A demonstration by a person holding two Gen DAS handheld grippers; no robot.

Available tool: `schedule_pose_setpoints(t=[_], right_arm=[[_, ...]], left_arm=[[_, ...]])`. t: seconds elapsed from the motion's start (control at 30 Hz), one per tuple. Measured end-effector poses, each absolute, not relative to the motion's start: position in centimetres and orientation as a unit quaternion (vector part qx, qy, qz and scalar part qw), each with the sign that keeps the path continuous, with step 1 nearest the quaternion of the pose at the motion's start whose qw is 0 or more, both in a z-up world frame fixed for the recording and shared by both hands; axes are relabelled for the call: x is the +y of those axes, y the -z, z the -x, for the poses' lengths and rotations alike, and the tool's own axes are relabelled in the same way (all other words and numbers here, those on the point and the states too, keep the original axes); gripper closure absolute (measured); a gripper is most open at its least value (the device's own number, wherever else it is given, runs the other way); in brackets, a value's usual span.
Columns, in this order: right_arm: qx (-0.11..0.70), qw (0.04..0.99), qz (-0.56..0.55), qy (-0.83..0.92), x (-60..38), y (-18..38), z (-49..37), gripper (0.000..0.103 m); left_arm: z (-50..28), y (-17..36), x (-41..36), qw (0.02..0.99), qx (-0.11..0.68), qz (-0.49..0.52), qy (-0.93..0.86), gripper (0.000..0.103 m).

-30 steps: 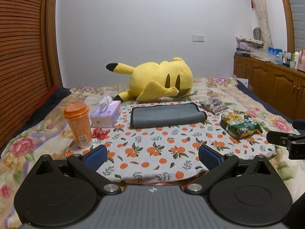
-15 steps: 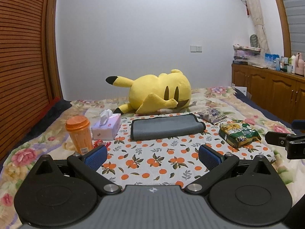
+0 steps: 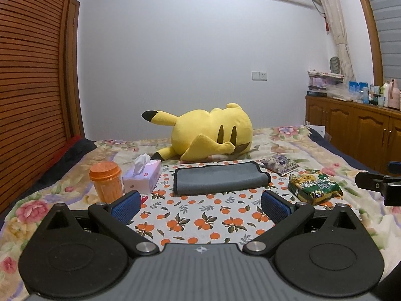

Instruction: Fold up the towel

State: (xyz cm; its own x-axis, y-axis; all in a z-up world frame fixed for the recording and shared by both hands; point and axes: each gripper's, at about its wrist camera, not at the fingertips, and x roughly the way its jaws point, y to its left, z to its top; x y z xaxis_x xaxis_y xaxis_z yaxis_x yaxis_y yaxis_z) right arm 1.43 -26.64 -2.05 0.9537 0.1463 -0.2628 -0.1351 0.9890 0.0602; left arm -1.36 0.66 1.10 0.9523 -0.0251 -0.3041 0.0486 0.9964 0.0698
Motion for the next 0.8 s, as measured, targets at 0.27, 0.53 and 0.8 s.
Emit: schedule_pose_setpoints(t=[0.27,0.53,0.8], right_arm=[[0.135,0.988,-0.020,-0.071,-26.66,2.13,-1.45,0.000],[0.135,0.988,-0.020,-0.071,-26.67,2.13,-1.48,0.000],[0.135,0.988,-0.020,-0.071,-26.65,2.13,-1.46,0.000]], left_arm=[[1.42,-1.01,0.72,0.987,0.153,-0.038,0.017,0.000],[1.40,-0.99,0.73,0.987,0.153,-0.038,0.017,0.000],[1.42,-0.98,0.72,0.987,0.153,-0.039,0.017,0.000]])
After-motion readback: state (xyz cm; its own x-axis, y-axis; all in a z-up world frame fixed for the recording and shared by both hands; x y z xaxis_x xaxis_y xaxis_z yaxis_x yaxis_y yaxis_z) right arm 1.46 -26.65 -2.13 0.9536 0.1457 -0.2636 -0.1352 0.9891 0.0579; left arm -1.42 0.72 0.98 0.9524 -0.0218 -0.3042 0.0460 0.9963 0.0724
